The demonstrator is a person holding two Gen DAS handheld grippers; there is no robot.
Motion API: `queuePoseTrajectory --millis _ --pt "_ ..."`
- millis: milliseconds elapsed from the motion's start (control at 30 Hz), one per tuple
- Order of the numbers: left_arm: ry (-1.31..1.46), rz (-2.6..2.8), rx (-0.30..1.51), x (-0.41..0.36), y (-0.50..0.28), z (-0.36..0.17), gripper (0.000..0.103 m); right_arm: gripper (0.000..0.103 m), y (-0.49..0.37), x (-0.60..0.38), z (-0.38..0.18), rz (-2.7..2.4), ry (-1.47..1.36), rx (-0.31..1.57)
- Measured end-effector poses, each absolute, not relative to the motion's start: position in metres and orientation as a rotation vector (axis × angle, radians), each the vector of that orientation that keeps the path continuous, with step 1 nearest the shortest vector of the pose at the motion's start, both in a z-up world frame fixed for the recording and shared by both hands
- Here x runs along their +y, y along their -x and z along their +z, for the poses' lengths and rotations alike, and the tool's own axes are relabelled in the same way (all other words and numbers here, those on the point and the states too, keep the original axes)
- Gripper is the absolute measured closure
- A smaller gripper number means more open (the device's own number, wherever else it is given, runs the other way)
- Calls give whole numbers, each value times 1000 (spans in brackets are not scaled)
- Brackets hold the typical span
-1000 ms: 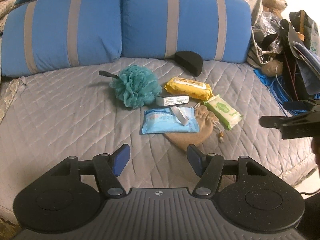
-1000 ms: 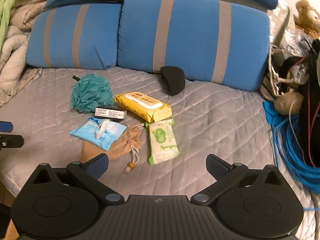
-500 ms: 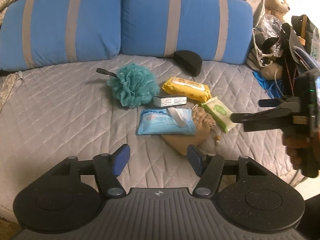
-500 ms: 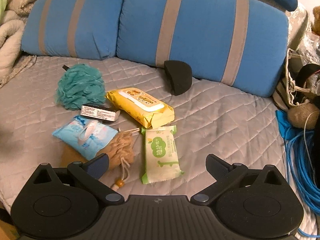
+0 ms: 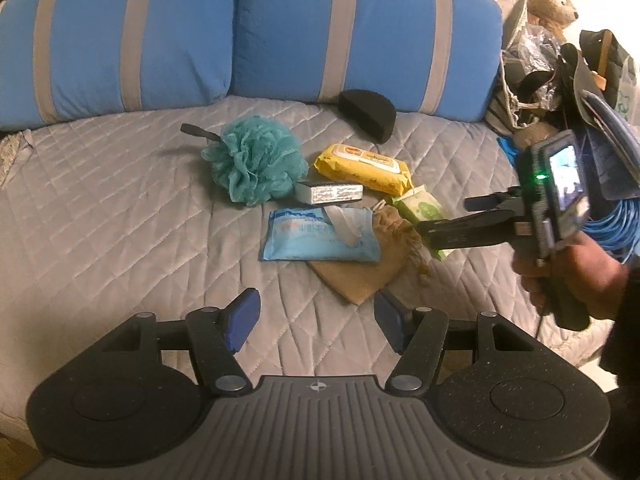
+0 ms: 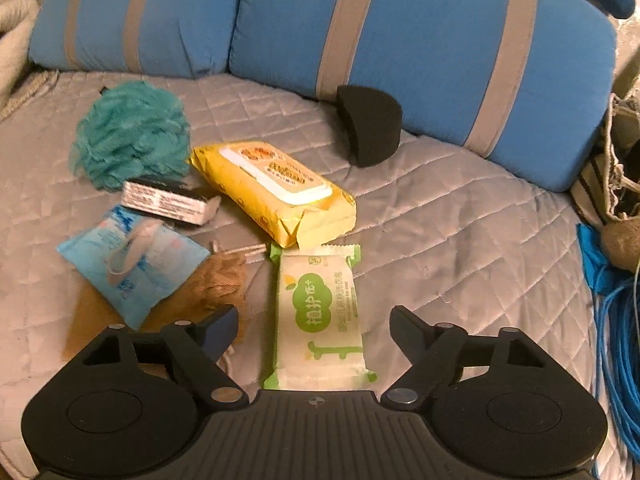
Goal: Organize soft objects
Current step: 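Grasp the green-and-white wipes packet with the right tool, then lift the green-and-white wipes packet up with the right tool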
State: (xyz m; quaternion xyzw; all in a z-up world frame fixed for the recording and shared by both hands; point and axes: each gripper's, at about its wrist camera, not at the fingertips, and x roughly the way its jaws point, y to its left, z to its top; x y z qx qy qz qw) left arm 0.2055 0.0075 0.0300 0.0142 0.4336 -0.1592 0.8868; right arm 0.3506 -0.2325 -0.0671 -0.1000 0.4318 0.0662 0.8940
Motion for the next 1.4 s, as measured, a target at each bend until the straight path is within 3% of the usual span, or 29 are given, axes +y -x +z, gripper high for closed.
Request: queuePoseTrajectory --millis 300,367,433,900,1400 --pt "-28 -343 916 7 -206 29 41 36 -366 -239 -91 129 211 940" --pt "-22 -346 913 7 -206 31 41 49 -366 -236 -91 150 207 947" --pt "-23 -346 912 6 -206 31 41 52 -365 -235 -89 143 191 956" --pt "-25 -337 896 2 -209 30 41 52 -353 -260 -73 55 98 972" --pt "-207 -295 748 -24 -205 23 41 52 -298 -269 -12 103 4 898"
